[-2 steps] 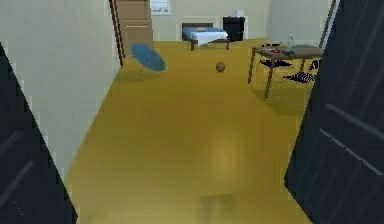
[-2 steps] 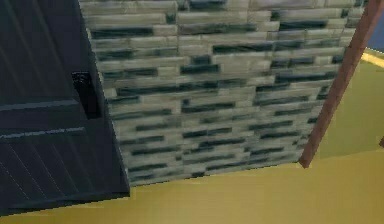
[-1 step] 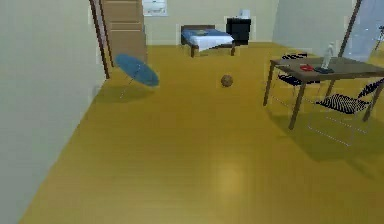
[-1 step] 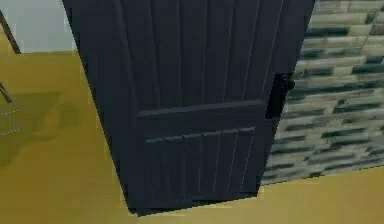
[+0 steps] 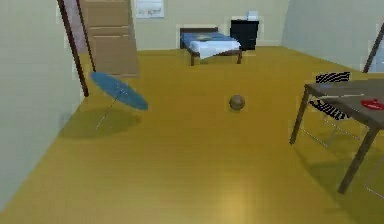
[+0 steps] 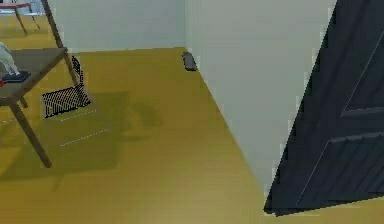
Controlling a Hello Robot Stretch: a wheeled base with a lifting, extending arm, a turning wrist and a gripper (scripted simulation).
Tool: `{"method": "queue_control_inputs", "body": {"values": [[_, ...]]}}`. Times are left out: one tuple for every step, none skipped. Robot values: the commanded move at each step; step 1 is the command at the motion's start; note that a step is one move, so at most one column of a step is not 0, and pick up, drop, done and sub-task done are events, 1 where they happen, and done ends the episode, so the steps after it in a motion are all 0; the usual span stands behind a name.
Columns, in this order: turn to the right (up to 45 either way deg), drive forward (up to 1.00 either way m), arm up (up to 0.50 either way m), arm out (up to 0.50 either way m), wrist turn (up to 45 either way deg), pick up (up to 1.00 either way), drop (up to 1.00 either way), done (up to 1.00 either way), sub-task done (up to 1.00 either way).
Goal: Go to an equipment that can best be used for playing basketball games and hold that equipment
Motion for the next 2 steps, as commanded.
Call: {"method": "queue_control_inputs", "body": {"values": [[0.0,1.00,0.00,0.00,0.0,0.00,0.00,0.00,0.00],[0.0,1.00,0.00,0.00,0.0,0.00,0.00,0.00,0.00]]}}
